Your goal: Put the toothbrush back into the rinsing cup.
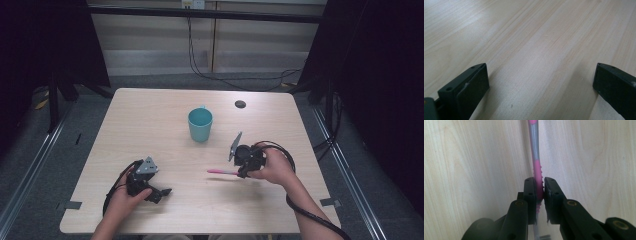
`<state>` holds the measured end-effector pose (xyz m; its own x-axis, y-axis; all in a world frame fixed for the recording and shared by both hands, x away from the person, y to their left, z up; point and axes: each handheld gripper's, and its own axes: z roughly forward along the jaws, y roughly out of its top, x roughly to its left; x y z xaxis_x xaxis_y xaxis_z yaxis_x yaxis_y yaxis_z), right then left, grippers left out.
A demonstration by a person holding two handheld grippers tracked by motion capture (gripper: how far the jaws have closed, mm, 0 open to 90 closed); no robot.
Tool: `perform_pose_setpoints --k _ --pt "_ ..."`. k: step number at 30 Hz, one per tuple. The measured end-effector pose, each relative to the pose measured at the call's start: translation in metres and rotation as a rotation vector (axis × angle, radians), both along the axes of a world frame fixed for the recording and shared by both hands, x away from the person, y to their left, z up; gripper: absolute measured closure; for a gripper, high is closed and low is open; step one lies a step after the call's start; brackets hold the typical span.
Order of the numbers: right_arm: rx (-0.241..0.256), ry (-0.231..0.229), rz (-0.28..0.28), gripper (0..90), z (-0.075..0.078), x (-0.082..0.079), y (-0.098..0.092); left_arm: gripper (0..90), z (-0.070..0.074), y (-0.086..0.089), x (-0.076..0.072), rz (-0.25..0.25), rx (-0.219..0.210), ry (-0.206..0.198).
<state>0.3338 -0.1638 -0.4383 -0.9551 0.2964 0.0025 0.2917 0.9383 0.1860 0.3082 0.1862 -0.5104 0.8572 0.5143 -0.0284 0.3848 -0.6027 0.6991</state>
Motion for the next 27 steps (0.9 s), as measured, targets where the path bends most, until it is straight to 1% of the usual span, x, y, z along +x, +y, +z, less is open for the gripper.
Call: perform_pose_setpoints --k 2,3,7,8,10,11,12,14,15,16,17,18,19,20,21,22,23,24,25,26,27 --pt "0.001 0.000 0.000 80.7 0.000 0.000 0.001 0.0 0.000 0.000 0.000 -0.001 0.000 -0.001" --pt "-0.002 0.004 -0.001 80.7 -0.001 -0.001 0.002 0.0 0.000 0.001 0.000 -0.008 0.010 -0.003" --pt "-0.006 0.003 0.008 80.7 -0.004 -0.002 0.004 0.0 0.000 0.000 0.000 -0.006 0.008 -0.002" --pt "0.003 -0.005 0.016 80.7 -0.004 -0.001 0.005 0.0 0.000 0.000 0.000 -0.003 0.006 -0.002" --pt "0.007 -0.007 0.011 80.7 -0.004 -0.001 0.004 0.0 0.001 -0.002 0.000 0.003 0.014 0.008" --pt "0.006 -0.003 0.003 80.7 -0.004 -0.002 0.004 0.0 0.002 -0.003 0.001 0.003 0.027 0.013" --pt "0.006 -0.003 0.003 80.7 -0.004 -0.002 0.004 0.0 0.002 -0.003 0.001 0.003 0.027 0.013" --pt "0.008 -0.008 0.009 80.7 -0.003 -0.001 0.003 0.0 0.006 -0.007 0.003 -0.004 0.065 0.039" --pt "0.008 -0.008 0.009 80.7 -0.003 -0.001 0.003 0.0 0.006 -0.007 0.003 -0.004 0.065 0.039" --pt "0.010 -0.009 0.009 80.7 -0.002 -0.001 0.003 0.0 0.007 -0.008 0.005 -0.010 0.086 0.048" --pt "0.008 -0.010 0.004 80.7 -0.001 -0.001 0.003 0.0 0.008 -0.009 0.006 -0.013 0.096 0.058" --pt "0.004 -0.010 0.010 80.7 0.001 -0.002 0.002 0.0 0.010 -0.011 0.007 -0.022 0.117 0.069" --pt "0.004 -0.010 0.010 80.7 0.001 -0.002 0.002 0.2 0.010 -0.011 0.007 -0.022 0.117 0.069" --pt "0.001 -0.011 -0.001 80.6 0.002 -0.003 0.002 0.6 0.011 -0.012 0.008 -0.018 0.124 0.078" --pt "0.001 -0.011 -0.001 80.6 0.002 -0.003 0.002 0.6 0.012 -0.013 0.009 -0.018 0.134 0.078" --pt "0.002 -0.015 0.009 80.7 0.003 -0.003 0.002 1.8 0.013 -0.013 0.010 -0.018 0.146 0.088" --pt "0.002 -0.015 0.009 80.7 0.003 -0.003 0.002 2.6 0.013 -0.013 0.010 -0.018 0.146 0.088" --pt "0.004 -0.016 0.012 80.7 0.004 -0.003 0.002 4.4 0.015 -0.014 0.012 -0.021 0.158 0.088" --pt "0.004 -0.016 0.012 80.7 0.004 -0.003 0.002 6.2 0.015 -0.014 0.012 -0.021 0.158 0.088" --pt "0.004 -0.013 0.008 80.7 0.004 -0.003 0.002 8.8 0.015 -0.015 0.013 -0.006 0.140 0.097" --pt "0.004 -0.013 0.008 80.7 0.004 -0.003 0.002 8.8 0.017 -0.014 0.014 -0.016 0.156 0.096"
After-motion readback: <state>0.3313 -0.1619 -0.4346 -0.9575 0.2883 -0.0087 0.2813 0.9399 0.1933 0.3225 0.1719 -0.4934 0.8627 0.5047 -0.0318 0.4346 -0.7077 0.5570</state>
